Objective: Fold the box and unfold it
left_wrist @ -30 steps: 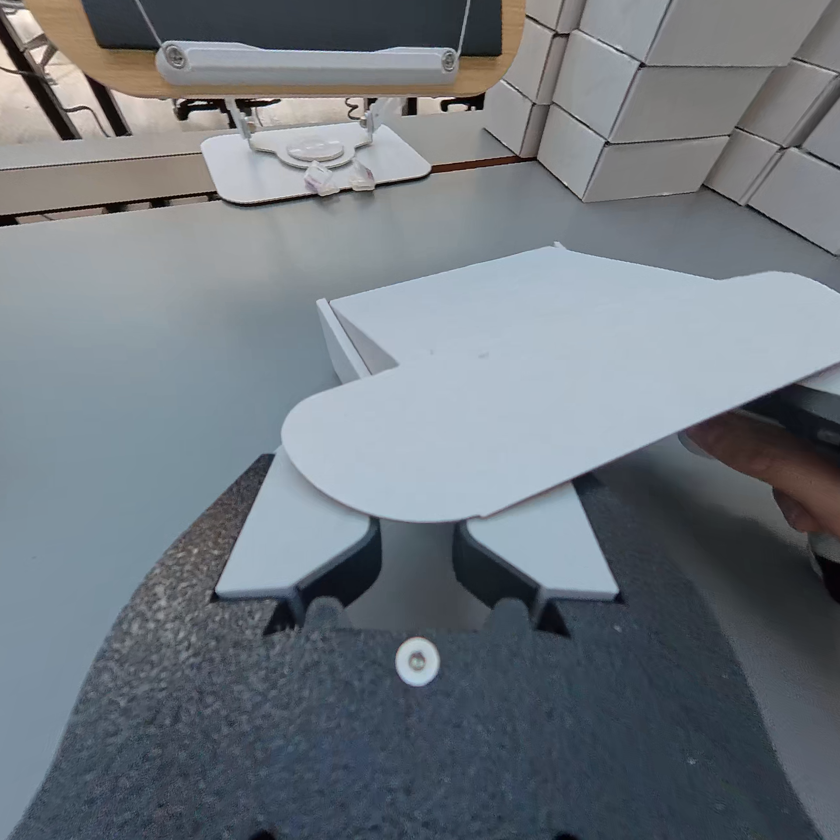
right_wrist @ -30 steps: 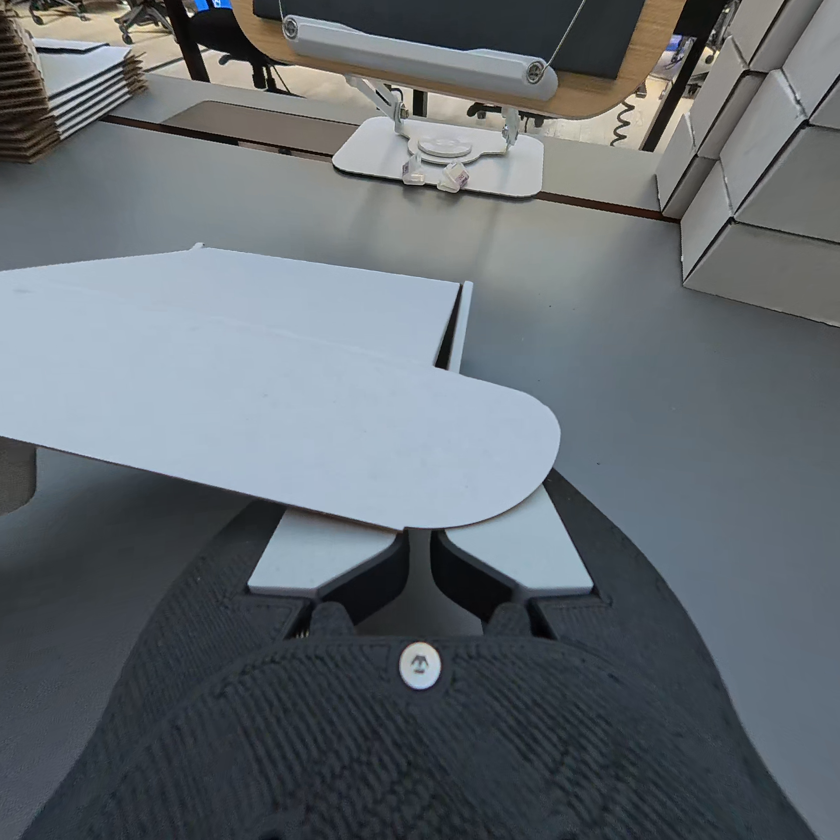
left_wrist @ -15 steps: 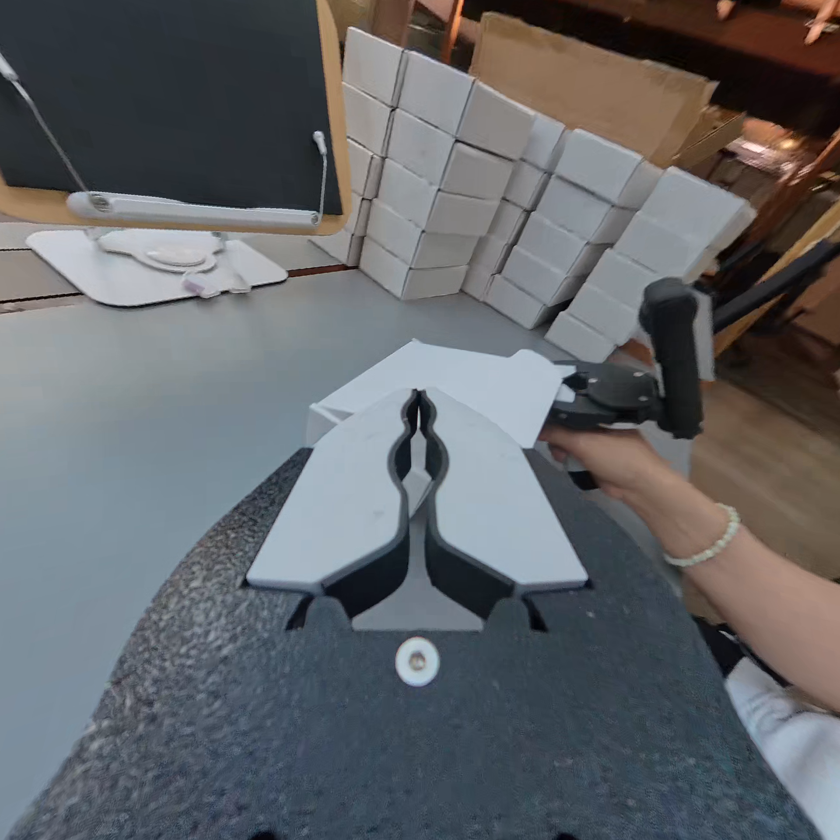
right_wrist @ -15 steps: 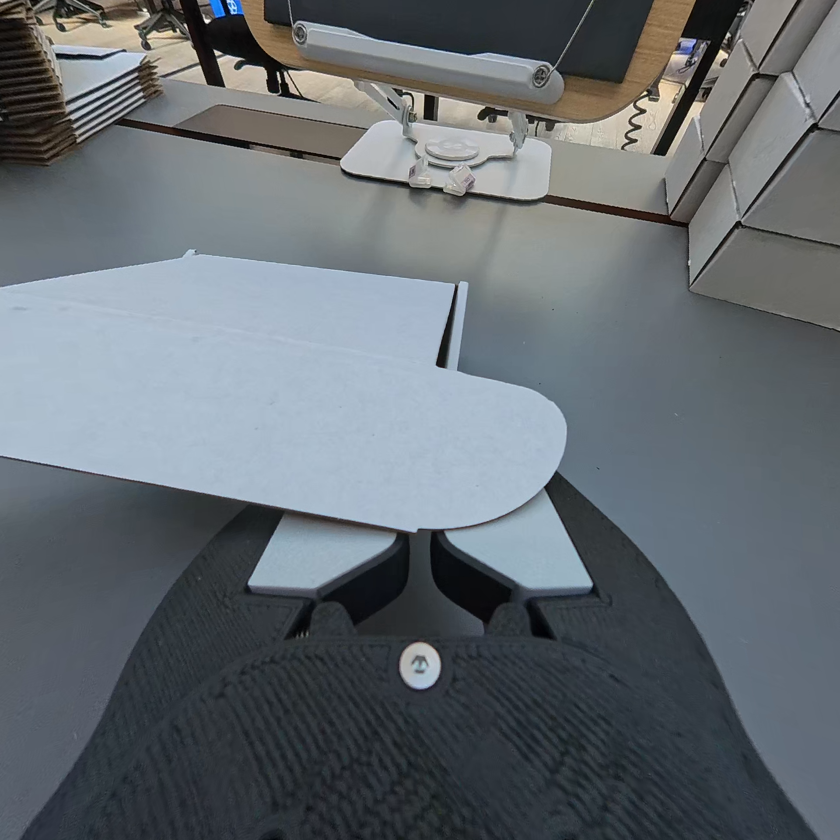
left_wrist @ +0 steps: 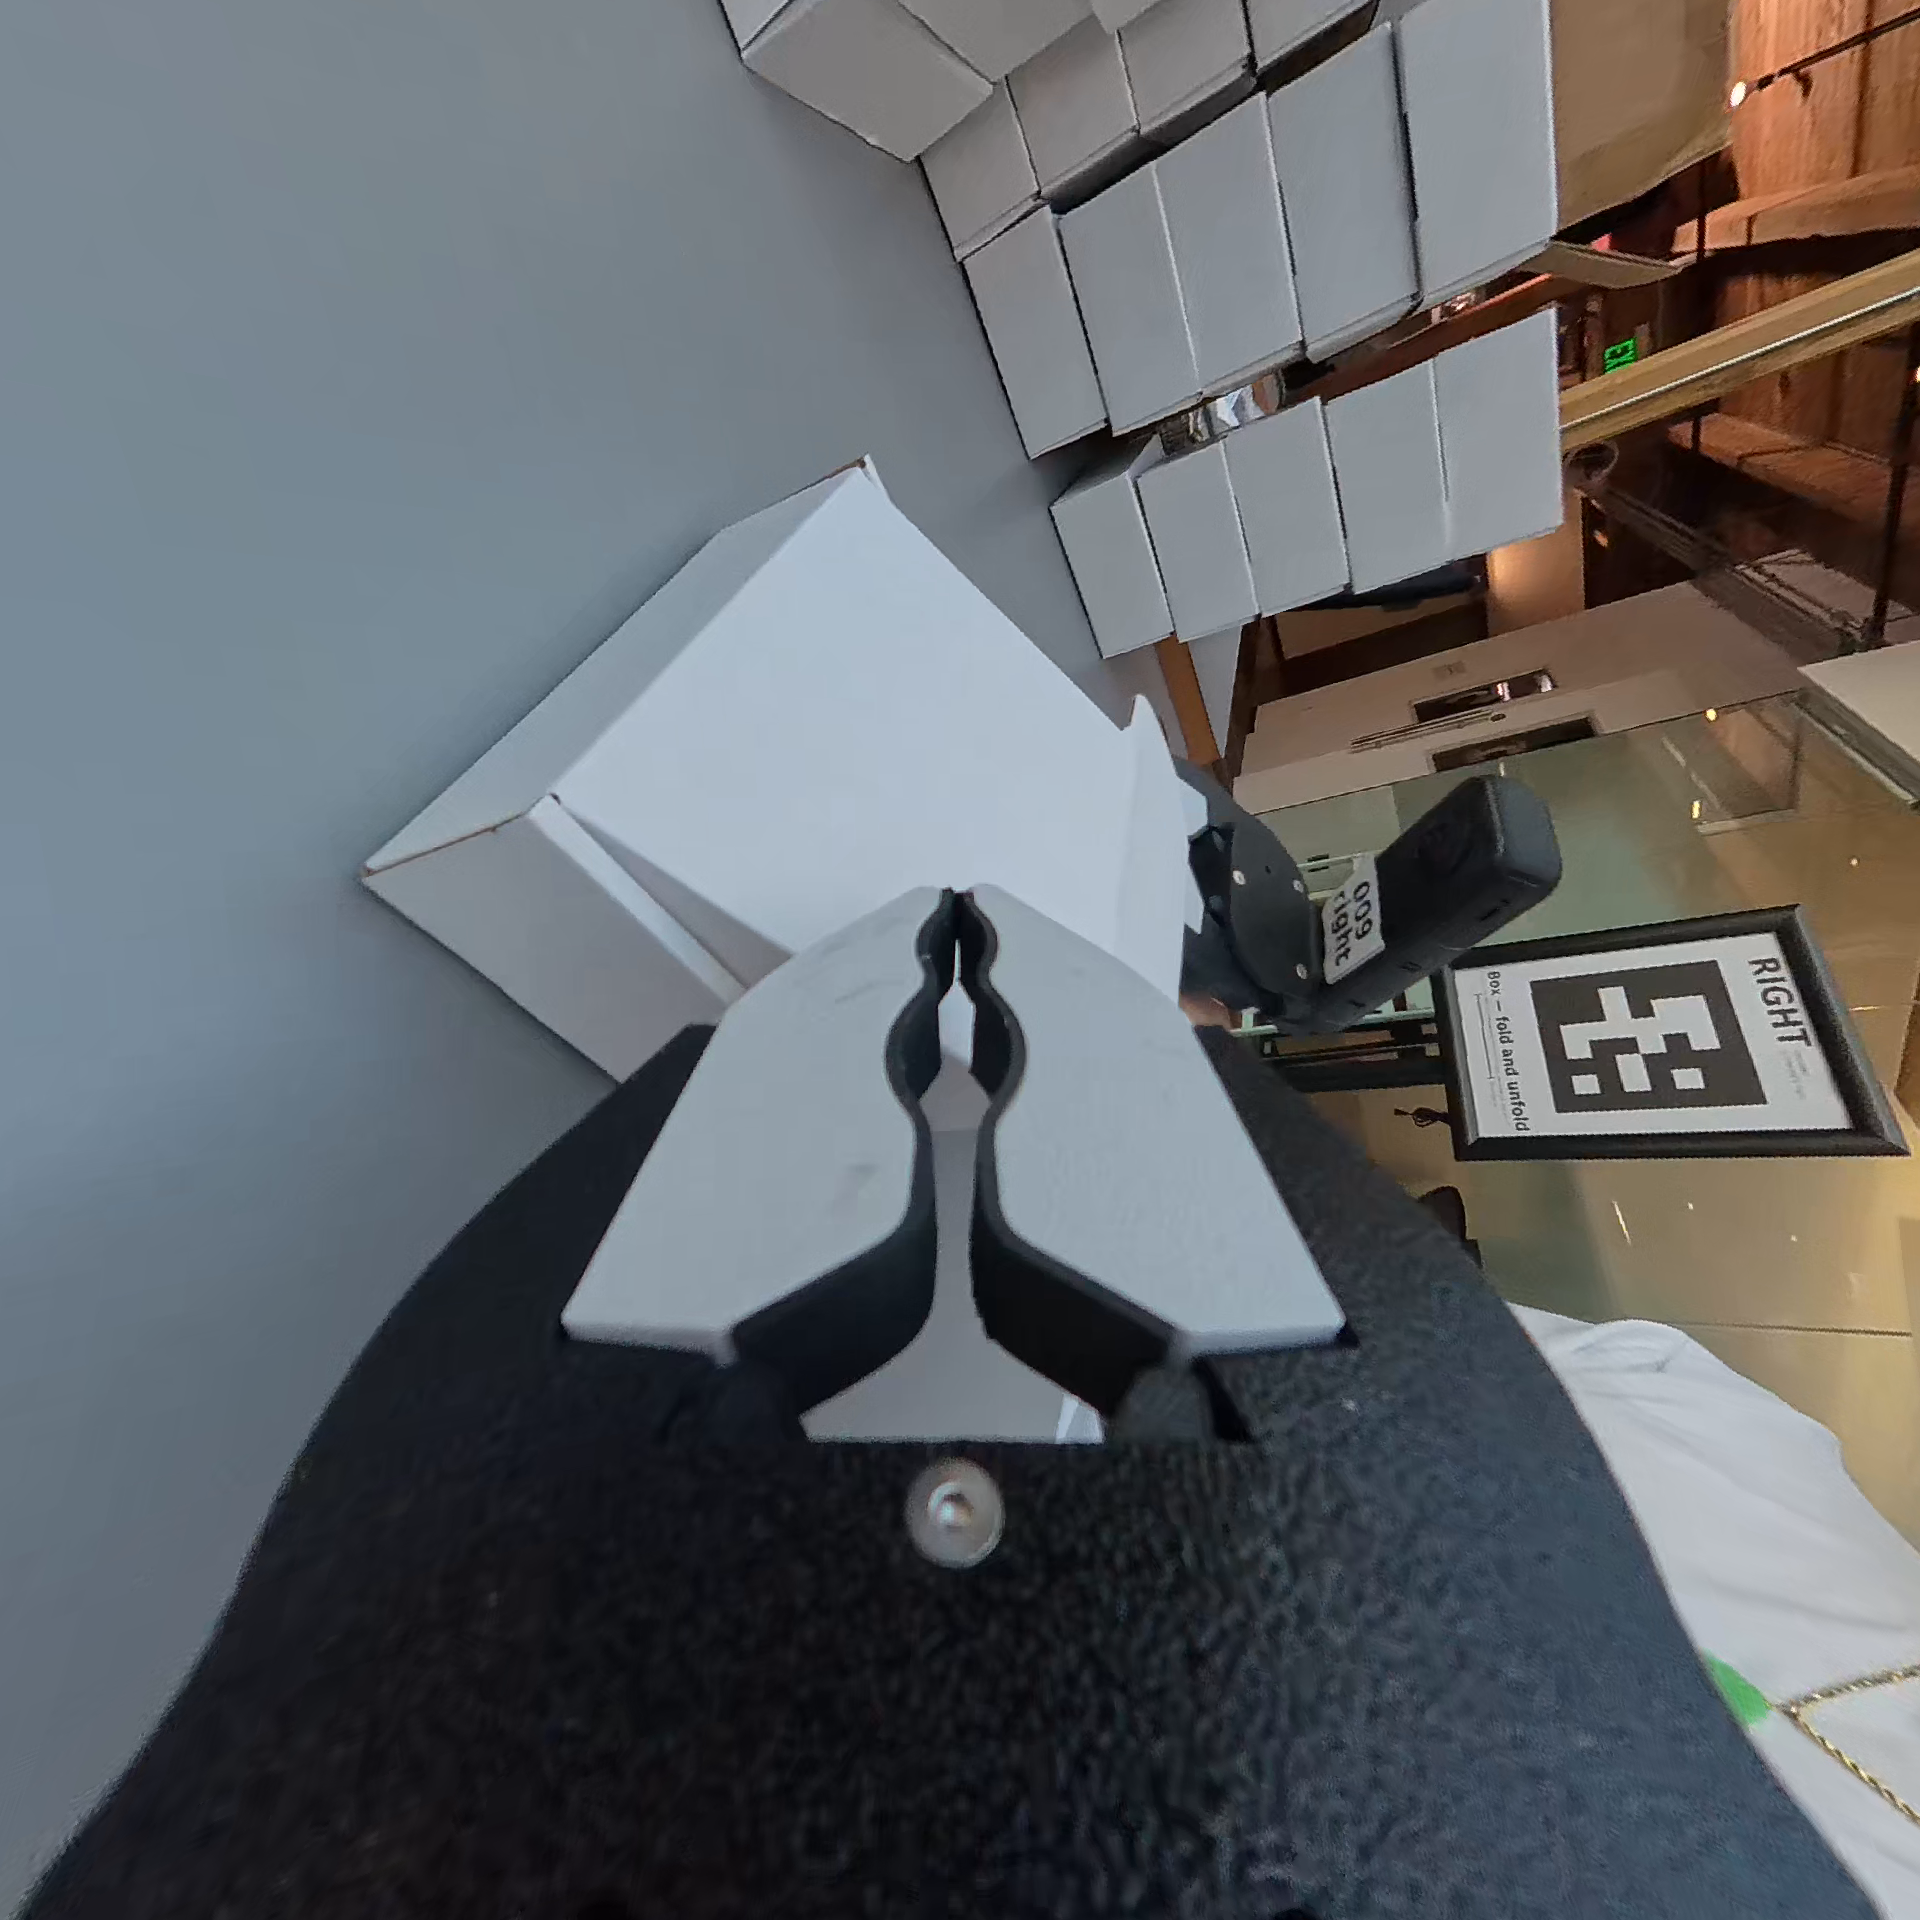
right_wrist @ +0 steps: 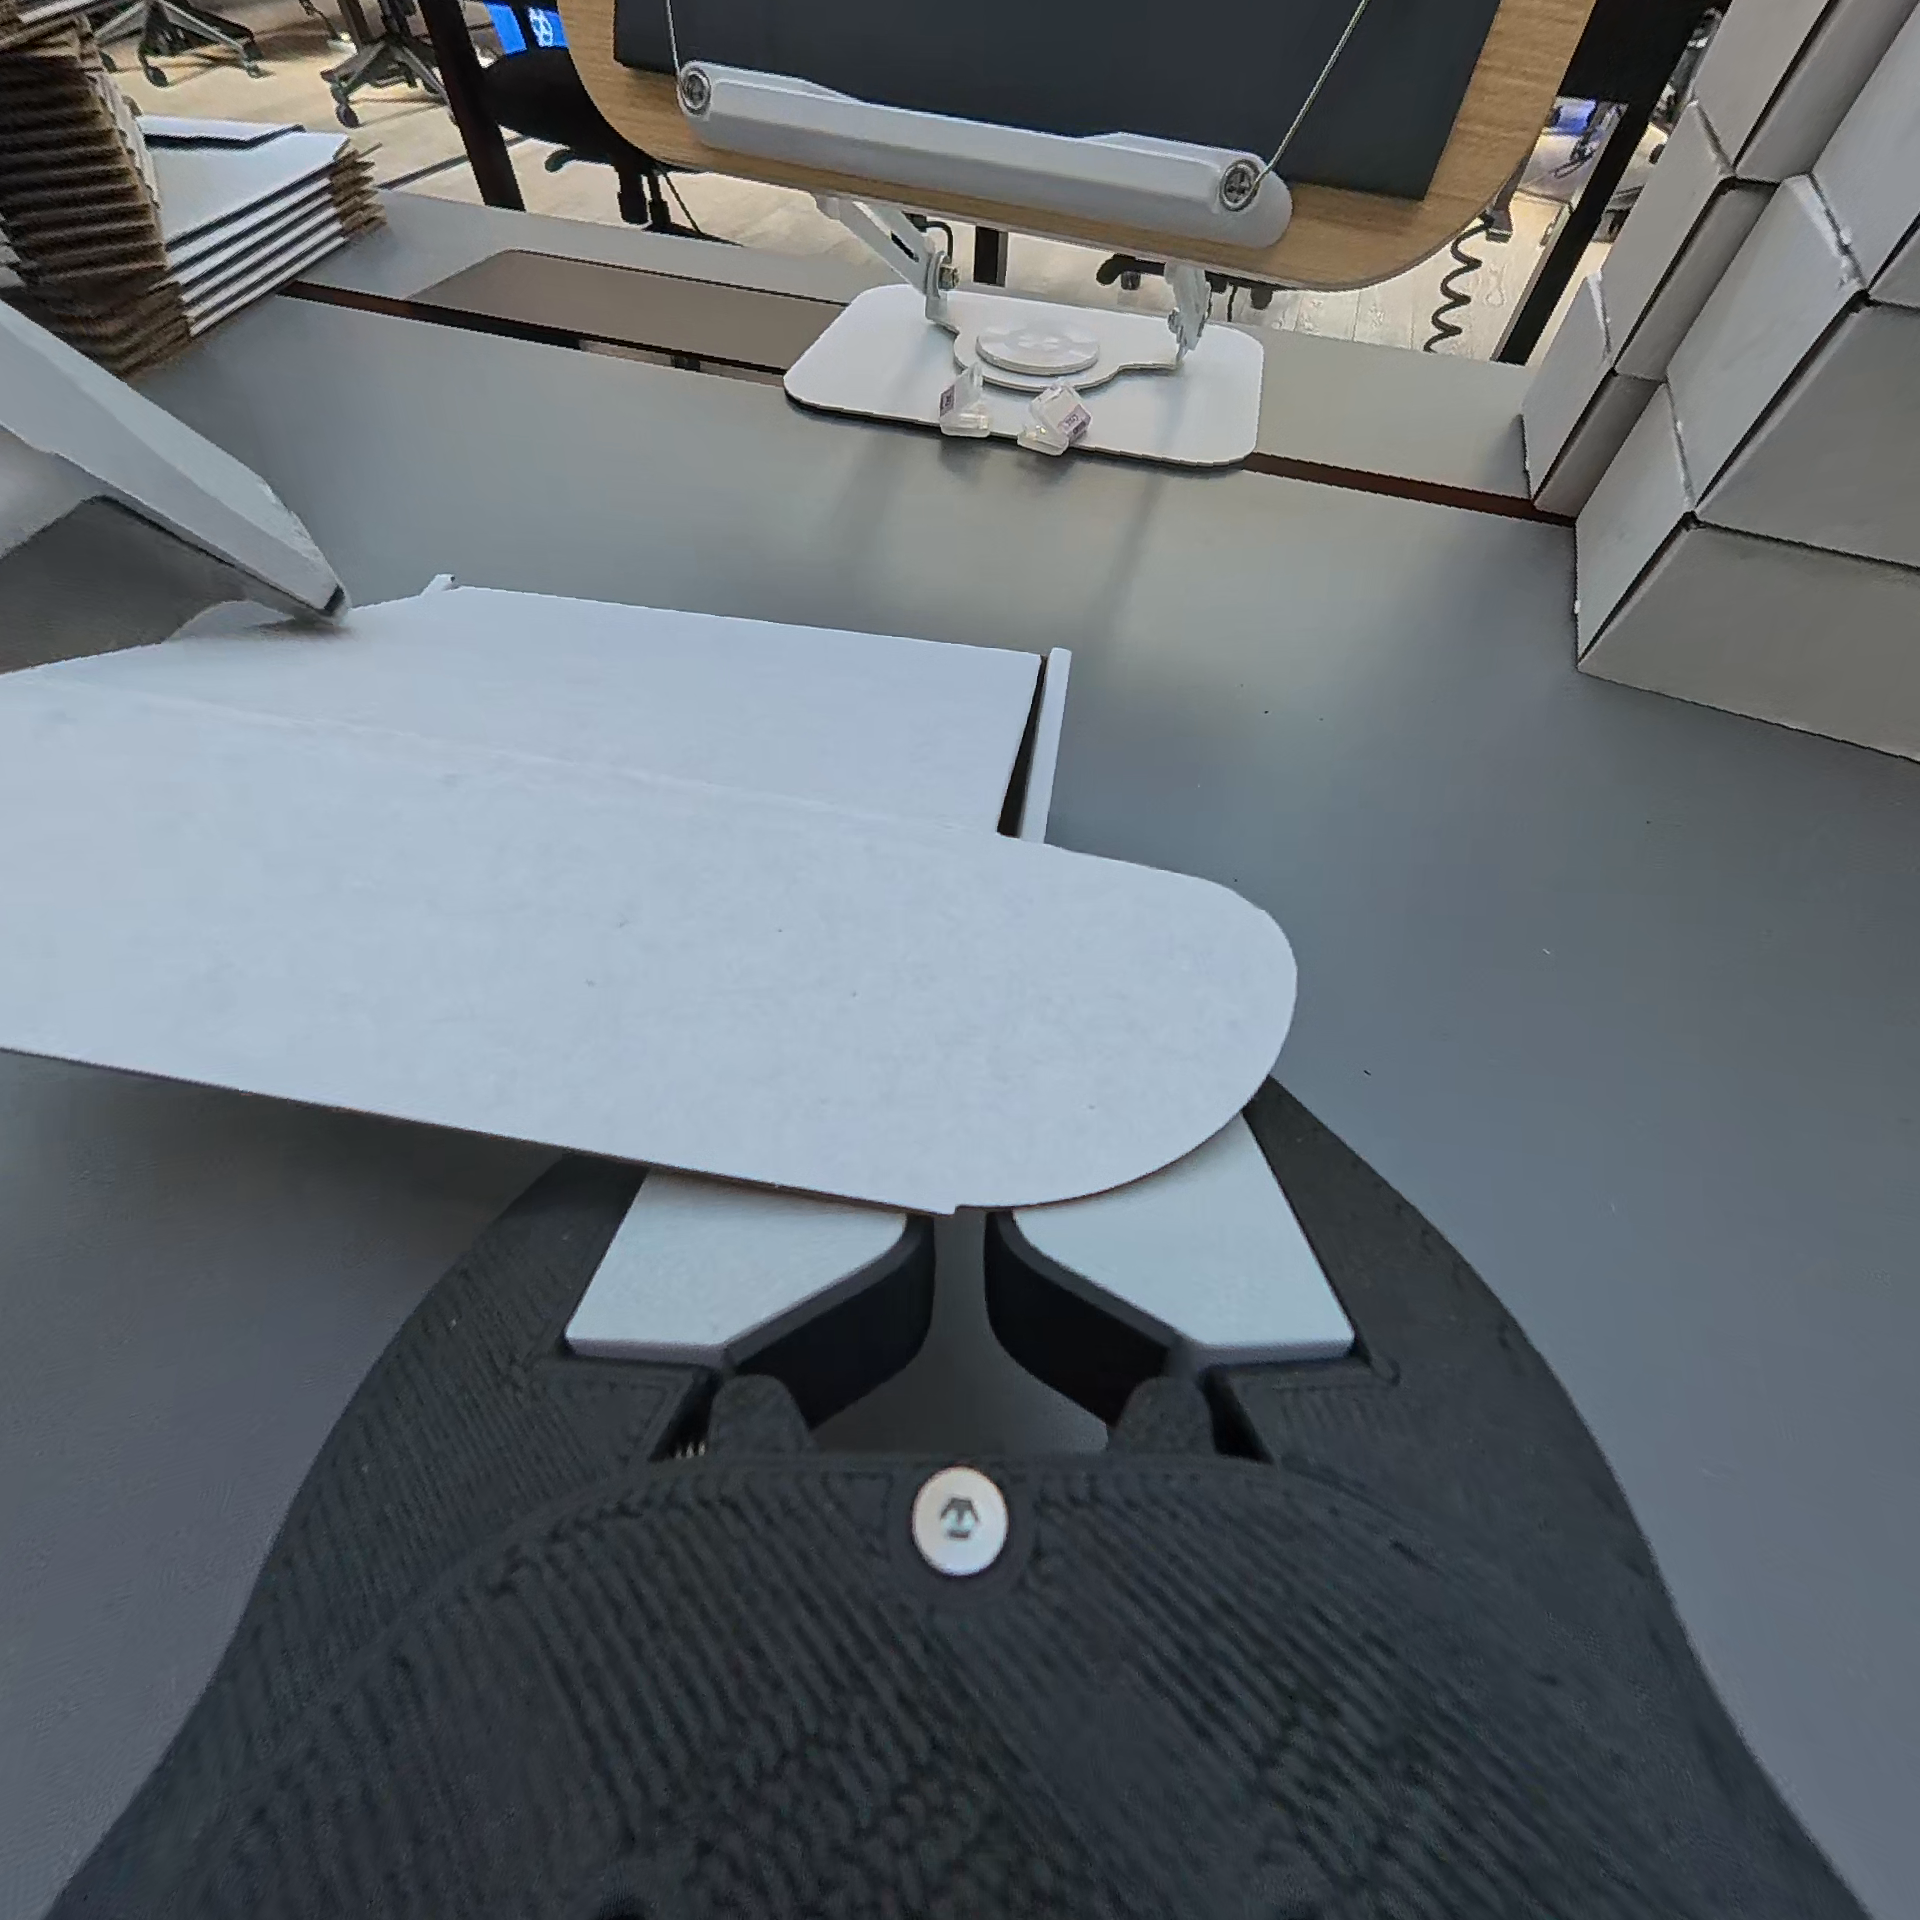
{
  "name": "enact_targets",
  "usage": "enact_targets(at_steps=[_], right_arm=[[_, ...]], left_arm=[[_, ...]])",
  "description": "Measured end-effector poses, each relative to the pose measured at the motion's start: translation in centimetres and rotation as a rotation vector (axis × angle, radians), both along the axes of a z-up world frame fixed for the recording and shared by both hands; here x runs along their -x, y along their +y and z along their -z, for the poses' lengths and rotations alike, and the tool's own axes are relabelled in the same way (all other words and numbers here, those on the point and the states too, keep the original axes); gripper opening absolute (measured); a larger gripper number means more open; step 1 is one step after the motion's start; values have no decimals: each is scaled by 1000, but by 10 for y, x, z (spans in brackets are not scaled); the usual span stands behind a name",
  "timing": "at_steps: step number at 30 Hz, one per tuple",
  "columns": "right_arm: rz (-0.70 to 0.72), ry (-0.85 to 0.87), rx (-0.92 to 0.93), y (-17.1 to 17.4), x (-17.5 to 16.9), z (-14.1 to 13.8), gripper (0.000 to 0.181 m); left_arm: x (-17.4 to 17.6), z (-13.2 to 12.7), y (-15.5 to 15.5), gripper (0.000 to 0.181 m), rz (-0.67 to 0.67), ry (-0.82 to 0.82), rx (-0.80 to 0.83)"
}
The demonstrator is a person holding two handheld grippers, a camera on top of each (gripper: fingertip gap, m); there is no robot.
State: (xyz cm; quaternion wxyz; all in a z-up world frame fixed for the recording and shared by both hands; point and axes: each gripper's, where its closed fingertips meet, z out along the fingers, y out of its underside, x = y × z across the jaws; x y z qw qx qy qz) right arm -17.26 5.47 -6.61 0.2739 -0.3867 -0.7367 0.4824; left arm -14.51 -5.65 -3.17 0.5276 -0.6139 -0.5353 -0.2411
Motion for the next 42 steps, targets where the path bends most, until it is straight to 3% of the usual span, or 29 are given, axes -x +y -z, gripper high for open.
enact_targets(at_steps=[5, 11, 13, 14, 15, 16, 18, 23, 26, 31, 42], right_arm=[[-87, 9, 13, 0, -11, -2, 13], [-232, -183, 52, 27, -67, 15, 39], [-257, -246, 87, 40, -81, 17, 35], [-253, -254, 121, 45, -83, 10, 25], [-260, -239, 152, 49, -83, 0, 7], [-279, -204, 179, 50, -81, -13, 0], [-291, -137, 185, 49, -69, -34, 0], [-431, -125, 10, 19, -37, -49, 0], [-517, -234, -59, -1, -23, -41, 0], [-577, -423, -274, -9, -24, 5, 1], [-509, -394, -188, -9, -23, 4, 0]], left_arm=[[-2, 10, 0, 0, 20, 1, 72], [-7, 24, 2, 0, 30, 58, 244], [-9, 32, 3, 0, 40, 80, 301], [-9, 36, 3, 0, 45, 96, 330], [-9, 36, 4, 0, 48, 112, 351], [-9, 37, 4, 0, 58, 123, 379], [-9, 38, 3, 0, 77, 149, 435], [-9, 38, 3, 0, 88, 166, 455], [-9, 38, 3, 0, 81, 177, 456], [-9, 38, 3, 0, 74, 194, 446], [-13, 35, 5, 0, 97, 247, 402]])
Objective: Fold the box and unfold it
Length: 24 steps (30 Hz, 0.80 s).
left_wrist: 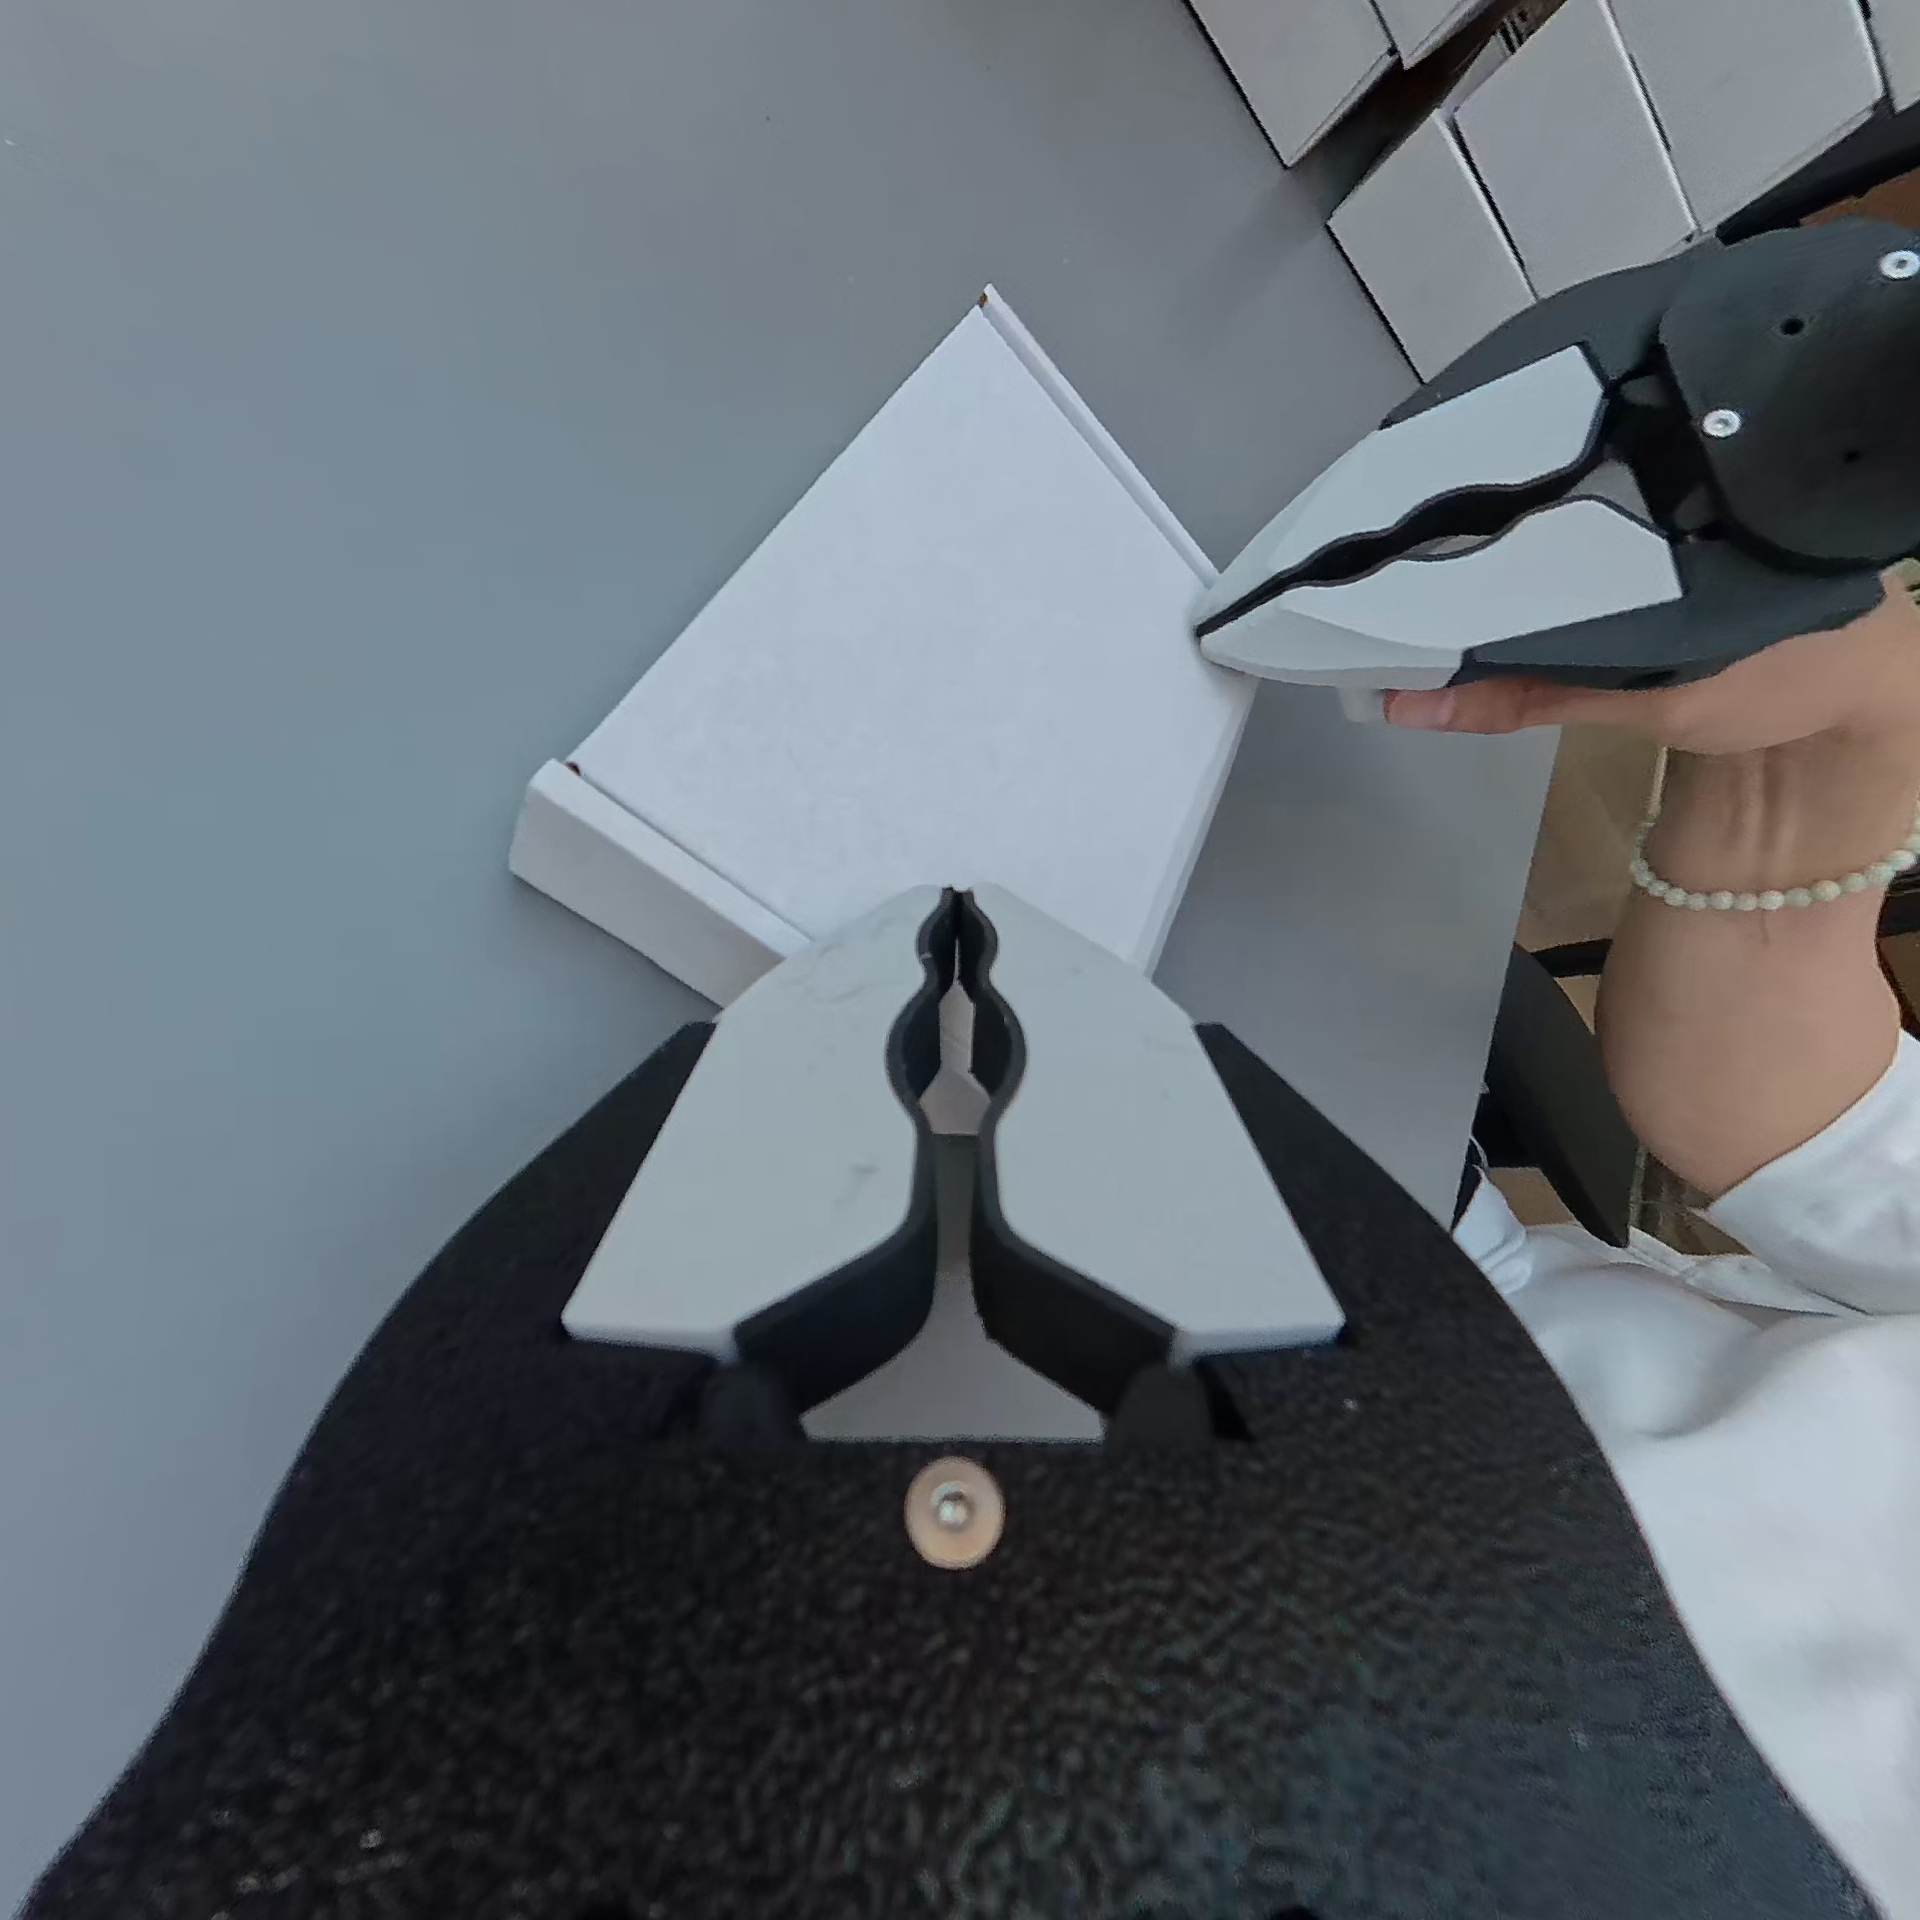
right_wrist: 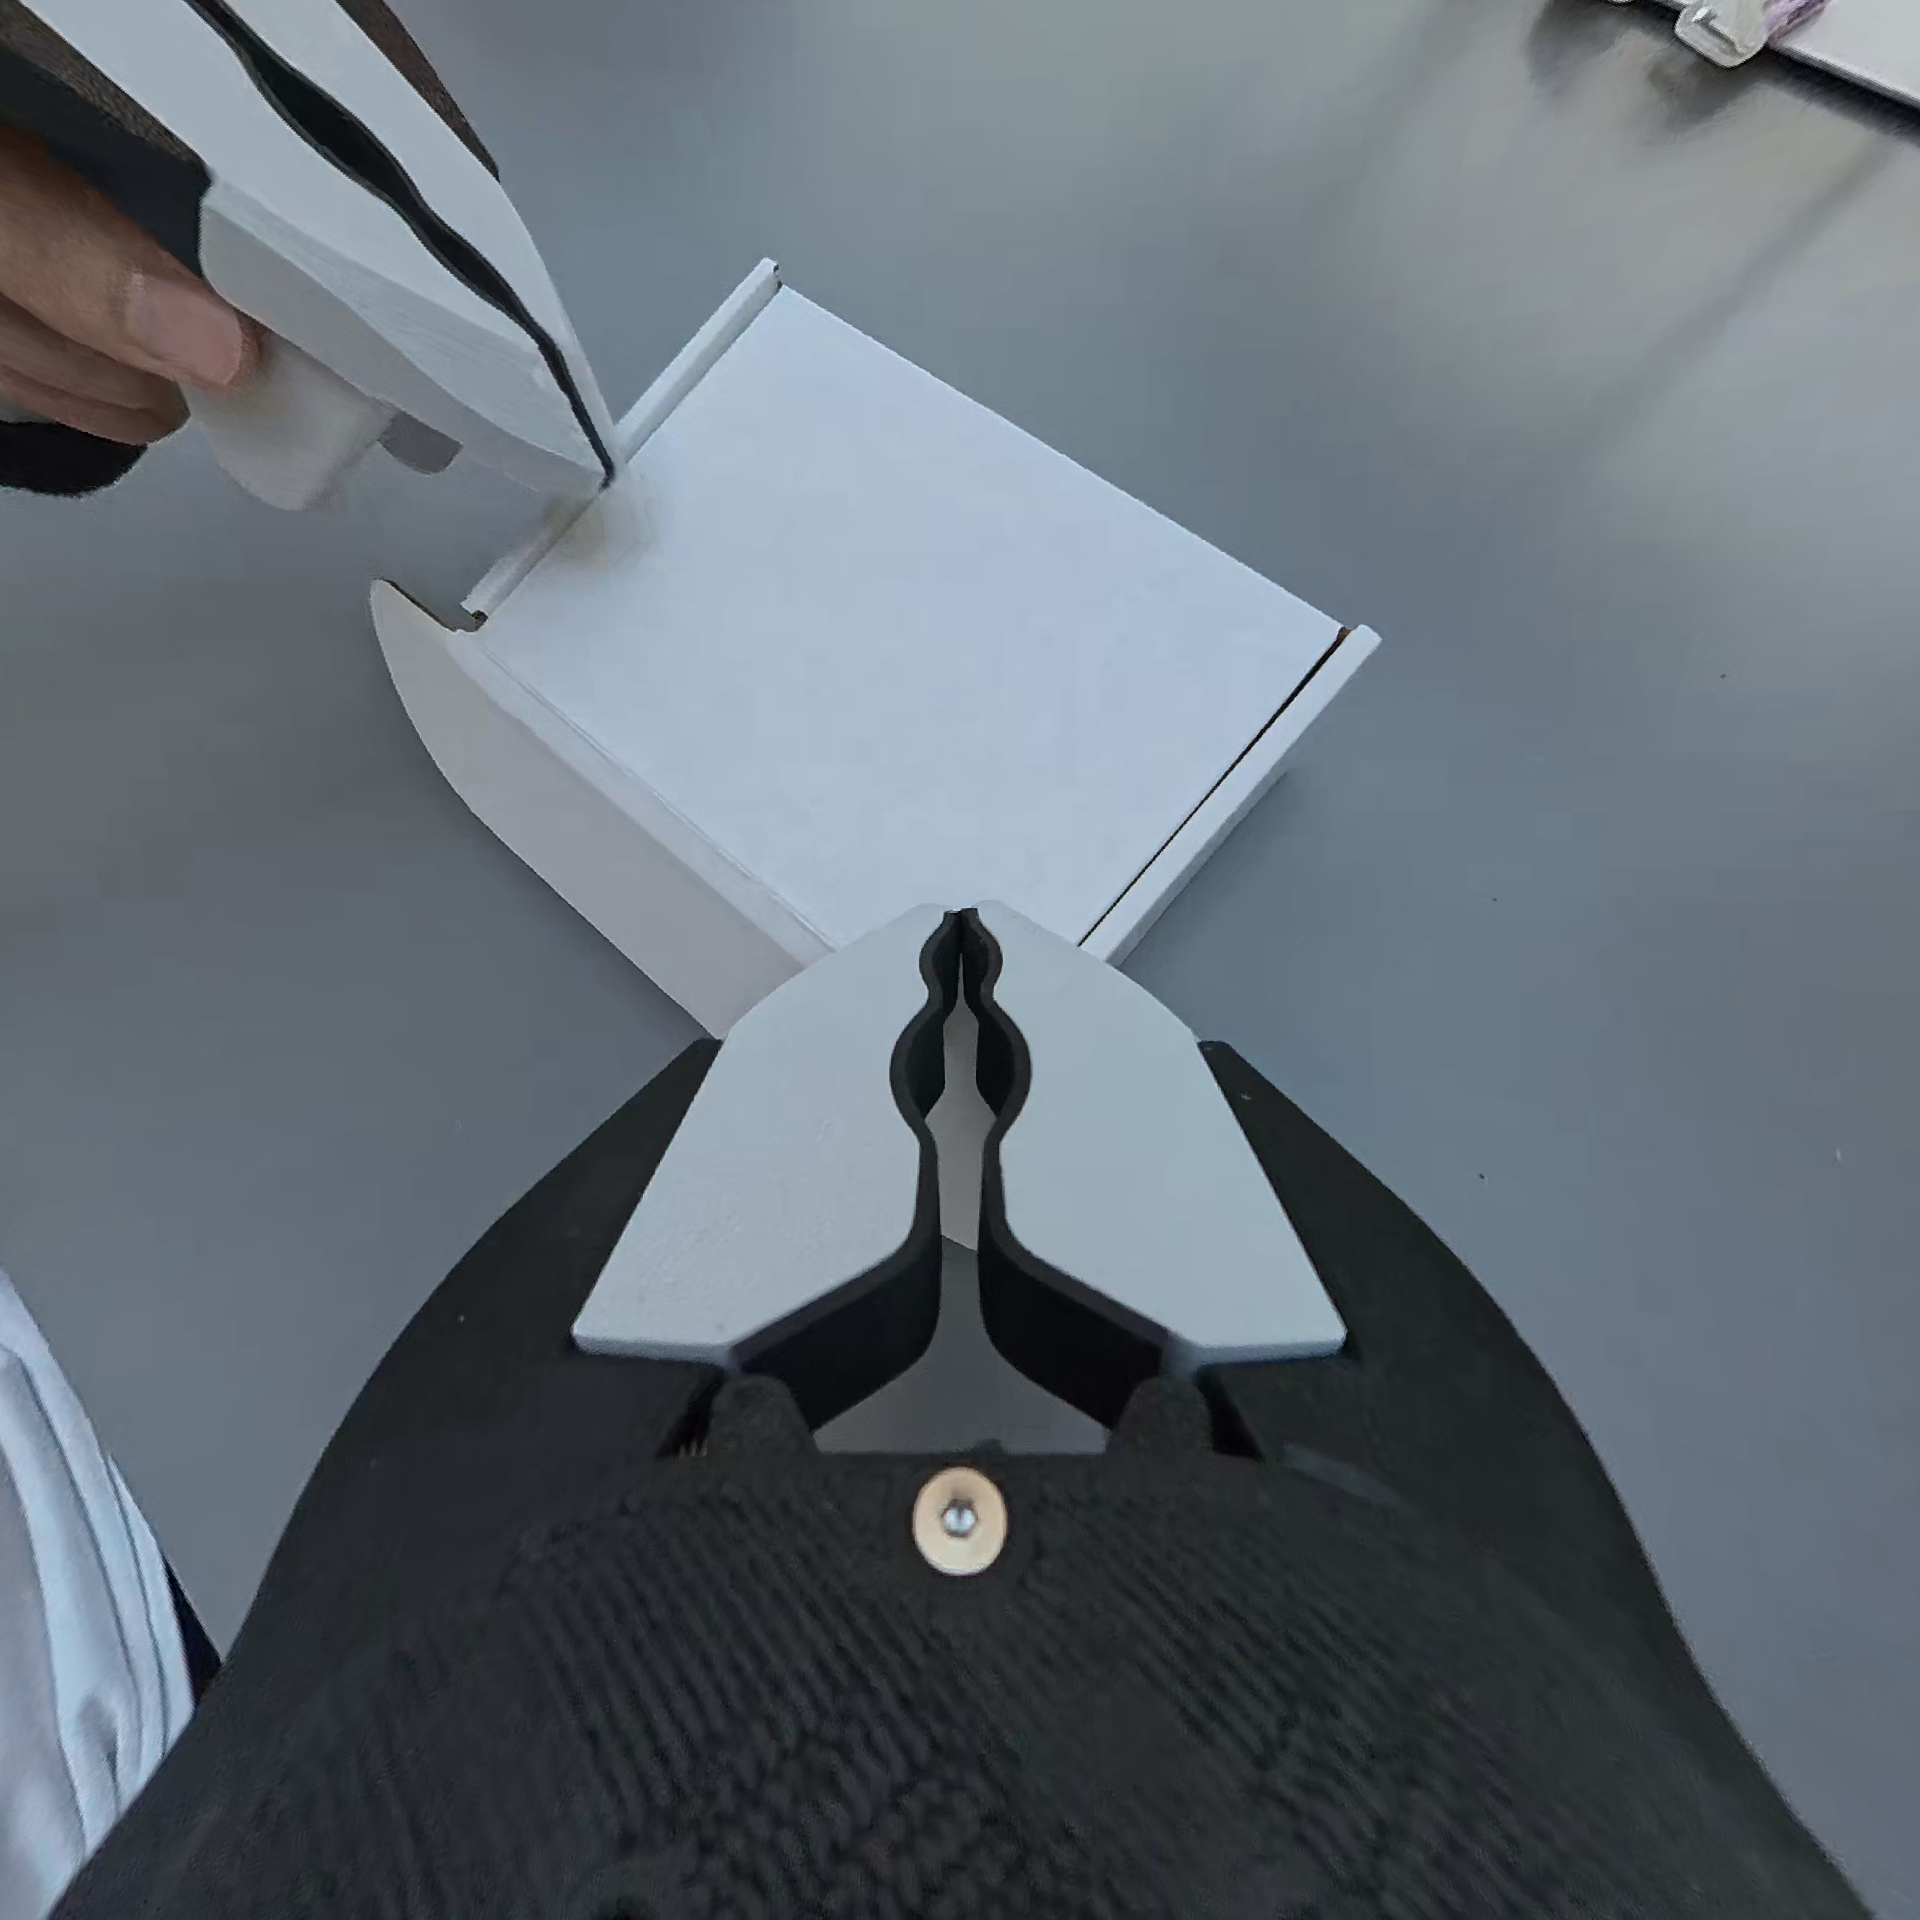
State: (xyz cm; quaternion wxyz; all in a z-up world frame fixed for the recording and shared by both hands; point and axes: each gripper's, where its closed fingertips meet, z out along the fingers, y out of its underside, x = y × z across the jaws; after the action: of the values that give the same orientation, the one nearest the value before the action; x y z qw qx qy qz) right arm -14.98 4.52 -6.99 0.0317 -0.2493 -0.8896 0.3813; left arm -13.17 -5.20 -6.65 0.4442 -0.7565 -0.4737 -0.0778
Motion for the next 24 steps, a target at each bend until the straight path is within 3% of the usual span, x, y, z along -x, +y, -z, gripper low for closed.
enact_targets(at_steps=[2, 4, 8, 12, 15, 24], right_arm=[[-14, -10, 28, 0, -2, -1, 1], [-49, -44, 99, -4, -10, -6, 25], [40, -31, 245, 2, 6, -24, 57], [118, -124, 247, 18, 24, -16, 80], [139, -250, 295, 25, 29, -11, 88], [104, -614, 369, 22, 24, -12, 83]], left_arm=[[-2, -18, 3, 0, -8, 10, -115], [-1, -32, 1, 0, -52, 1, -206], [-10, -18, -5, 0, -66, -60, -117], [-10, -6, -2, 0, -78, -108, -102], [-10, -1, -3, 0, -80, -89, -71], [-12, 0, -9, 0, -102, -31, -56]])
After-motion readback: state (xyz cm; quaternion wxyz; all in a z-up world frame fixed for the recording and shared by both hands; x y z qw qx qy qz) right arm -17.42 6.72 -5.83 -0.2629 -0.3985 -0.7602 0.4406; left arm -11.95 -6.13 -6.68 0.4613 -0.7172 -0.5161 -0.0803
